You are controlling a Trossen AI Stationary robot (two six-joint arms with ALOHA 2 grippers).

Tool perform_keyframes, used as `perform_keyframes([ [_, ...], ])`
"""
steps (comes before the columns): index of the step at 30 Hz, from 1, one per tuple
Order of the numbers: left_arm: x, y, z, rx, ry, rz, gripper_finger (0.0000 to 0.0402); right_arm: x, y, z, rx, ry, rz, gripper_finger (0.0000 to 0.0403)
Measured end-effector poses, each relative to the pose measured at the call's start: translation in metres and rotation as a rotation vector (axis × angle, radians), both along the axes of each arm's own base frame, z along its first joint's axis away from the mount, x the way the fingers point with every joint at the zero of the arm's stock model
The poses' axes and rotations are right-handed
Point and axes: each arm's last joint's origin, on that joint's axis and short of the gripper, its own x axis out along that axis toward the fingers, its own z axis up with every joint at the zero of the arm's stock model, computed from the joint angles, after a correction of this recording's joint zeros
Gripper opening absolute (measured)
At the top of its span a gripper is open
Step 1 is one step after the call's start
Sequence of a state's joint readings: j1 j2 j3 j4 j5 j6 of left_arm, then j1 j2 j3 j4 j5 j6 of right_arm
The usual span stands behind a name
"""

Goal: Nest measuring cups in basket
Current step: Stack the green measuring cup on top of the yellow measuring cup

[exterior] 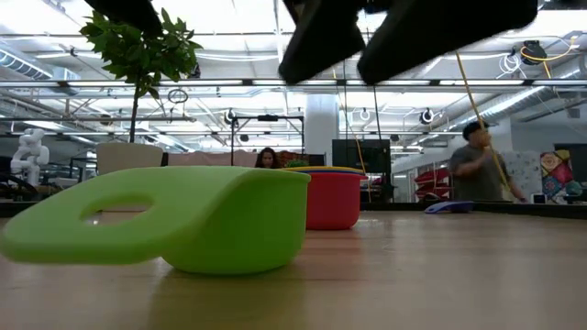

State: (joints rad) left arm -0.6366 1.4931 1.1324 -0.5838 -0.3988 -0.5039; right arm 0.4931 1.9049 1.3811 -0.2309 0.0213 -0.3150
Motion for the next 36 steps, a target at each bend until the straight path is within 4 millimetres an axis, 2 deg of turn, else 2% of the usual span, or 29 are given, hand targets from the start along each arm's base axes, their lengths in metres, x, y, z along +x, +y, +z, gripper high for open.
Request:
perform_keyframes([
  [5, 0.01, -0.006, -0.018, 0.013, 0.055, -0.041, 0.0265, 0.004, 0.002, -0.009, 0.012, 0.001, -0.014, 0.0212],
  [10, 0.018, -0.019, -0.041, 0.029, 0.098, -0.097, 0.0264, 0.006, 0.003, -0.007, 0.037, -0.01, -0.034, 0.0212],
  [14, 0.024, -0.024, -0.045, 0.005, 0.068, -0.109, 0.025, 0.004, 0.001, -0.011, 0.035, 0.007, -0.044, 0.0212],
  [19, 0.029, -0.029, -0.041, -0.057, 0.013, -0.125, 0.0232, 0.003, -0.006, -0.019, 0.043, 0.036, -0.08, 0.0212],
  [22, 0.033, -0.033, -0.046, -0.09, 0.018, -0.14, 0.0217, 0.004, -0.008, -0.019, 0.048, 0.034, -0.091, 0.0212],
  [29, 0.04, -0.041, -0.076, -0.139, 0.115, -0.136, 0.0159, 0.005, -0.012, -0.02, 0.021, 0.038, -0.115, 0.0212],
  [36, 0.05, -0.039, -0.077, -0.168, 0.067, -0.131, 0.0096, -0.001, -0.017, -0.009, -0.012, 0.041, -0.138, 0.0212],
])
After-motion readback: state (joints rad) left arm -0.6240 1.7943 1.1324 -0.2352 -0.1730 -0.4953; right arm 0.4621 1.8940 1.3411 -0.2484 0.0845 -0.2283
